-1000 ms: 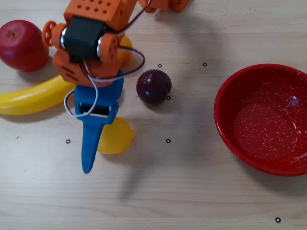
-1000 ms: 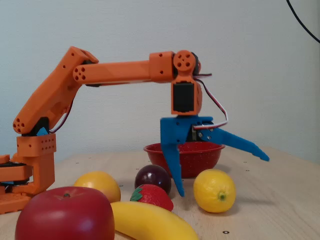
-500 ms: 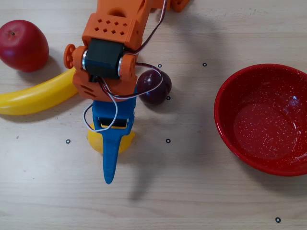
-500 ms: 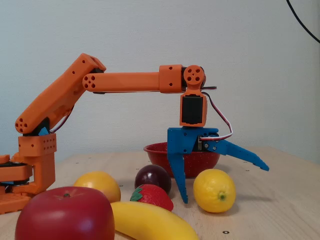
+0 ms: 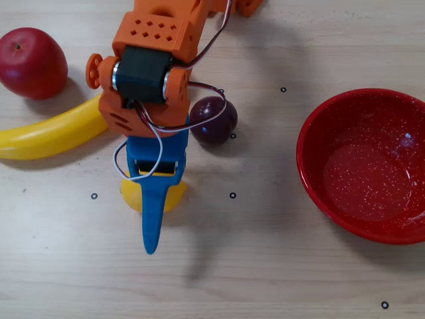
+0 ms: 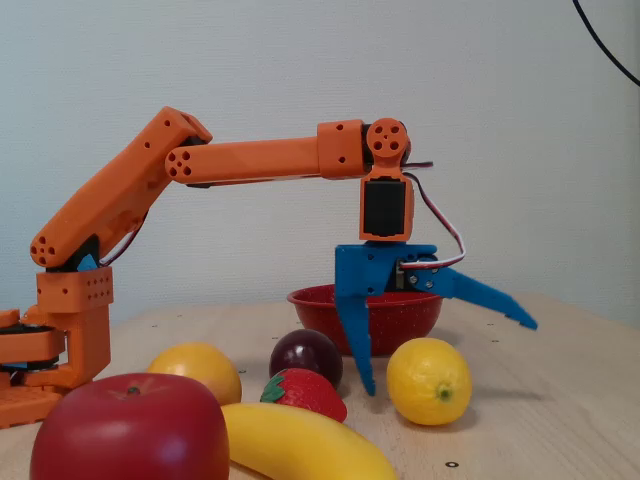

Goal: Put the lemon in the red bowl.

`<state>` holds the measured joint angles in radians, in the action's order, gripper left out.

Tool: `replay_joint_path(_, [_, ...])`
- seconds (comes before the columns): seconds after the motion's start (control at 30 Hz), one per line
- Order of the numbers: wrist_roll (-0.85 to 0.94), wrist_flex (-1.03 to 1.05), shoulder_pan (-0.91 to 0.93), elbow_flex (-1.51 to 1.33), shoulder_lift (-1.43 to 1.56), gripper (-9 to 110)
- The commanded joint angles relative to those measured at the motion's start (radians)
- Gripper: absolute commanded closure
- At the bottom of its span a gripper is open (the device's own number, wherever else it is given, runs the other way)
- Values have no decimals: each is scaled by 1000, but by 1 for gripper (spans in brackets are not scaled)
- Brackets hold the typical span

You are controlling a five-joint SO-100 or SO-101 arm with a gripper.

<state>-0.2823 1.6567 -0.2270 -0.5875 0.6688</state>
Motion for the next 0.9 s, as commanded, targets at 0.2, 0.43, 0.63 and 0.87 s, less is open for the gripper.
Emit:
replay_joint_path(0.2, [-29,-6,-51,92,54,35])
replay_joint_path(0.43, [-43,-25,-60,94,38,35])
replay_joint_path(0.63, [-52,-32,-67,112,18,35])
replay_joint_path(0.87, [-66,-44,-81,130,-3,35])
